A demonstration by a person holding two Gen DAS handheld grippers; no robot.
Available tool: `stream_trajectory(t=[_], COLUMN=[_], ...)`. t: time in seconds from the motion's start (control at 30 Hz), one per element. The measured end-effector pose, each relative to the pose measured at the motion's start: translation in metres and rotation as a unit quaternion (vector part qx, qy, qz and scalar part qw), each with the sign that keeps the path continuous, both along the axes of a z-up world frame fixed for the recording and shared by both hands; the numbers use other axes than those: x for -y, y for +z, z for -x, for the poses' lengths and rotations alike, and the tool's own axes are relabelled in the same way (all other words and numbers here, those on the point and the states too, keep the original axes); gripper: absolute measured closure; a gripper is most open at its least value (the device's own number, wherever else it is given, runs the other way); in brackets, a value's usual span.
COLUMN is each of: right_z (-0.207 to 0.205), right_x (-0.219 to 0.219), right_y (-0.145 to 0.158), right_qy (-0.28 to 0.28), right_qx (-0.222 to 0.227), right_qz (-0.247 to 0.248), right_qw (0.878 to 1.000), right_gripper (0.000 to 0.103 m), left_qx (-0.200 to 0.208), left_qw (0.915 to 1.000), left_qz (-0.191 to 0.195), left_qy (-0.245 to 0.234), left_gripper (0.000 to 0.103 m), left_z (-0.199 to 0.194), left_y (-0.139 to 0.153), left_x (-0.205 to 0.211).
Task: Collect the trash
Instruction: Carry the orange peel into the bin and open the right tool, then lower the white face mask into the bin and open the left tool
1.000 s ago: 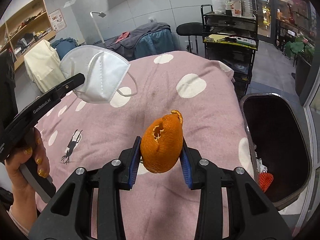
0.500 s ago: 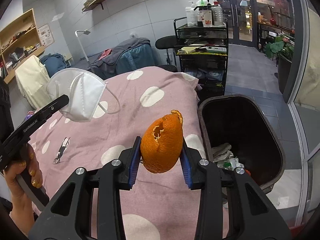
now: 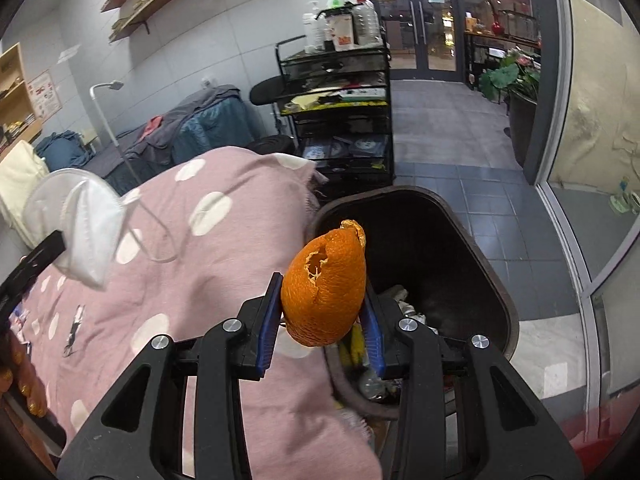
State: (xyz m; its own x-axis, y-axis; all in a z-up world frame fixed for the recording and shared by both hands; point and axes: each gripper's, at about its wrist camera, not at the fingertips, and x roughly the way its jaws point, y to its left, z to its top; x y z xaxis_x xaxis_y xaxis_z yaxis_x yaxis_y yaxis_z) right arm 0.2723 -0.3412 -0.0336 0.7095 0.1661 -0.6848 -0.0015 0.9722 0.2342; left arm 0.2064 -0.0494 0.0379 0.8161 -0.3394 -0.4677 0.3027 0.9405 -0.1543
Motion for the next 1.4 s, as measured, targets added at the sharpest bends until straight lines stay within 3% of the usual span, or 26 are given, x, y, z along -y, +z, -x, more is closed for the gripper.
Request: stream_trajectory(t=[0.6,0.73,0.9,1.4], right_z=[-0.082,-0.087,-0.082,-0.004], right_x=[0.048,0.05,0.054,0.052], right_y=[-0.094,-0.104,-0.108,-0.08], right_qy=[-0.058,-0.069,-0.08,-0.106], right_qx=[-0.103,-0.108,-0.096,-0.052], right_qz=[0.02,0.017,0.019,0.01], right_qw=[0.993,0.992,0.992,0.993], right_gripper=[0.065,0.058,0.04,0.034], left_qx=[-0.004,-0.004,-0.011,-0.06], left_qw=[0.9991,0.9988,0.9981,0.9896], left_qz=[-0.022,-0.026,-0.032,-0.044], left_qy=[-0.036,-0.042,-0.052,-0.123], left_gripper=[0.092,0.092,0.092,0.092], left_z=[-0.012,-0.014,-0.02,-0.055], left_y=[-0.004,-0.004,-0.006,-0.013], left_x=[0.035,0.042,0.05,0.116])
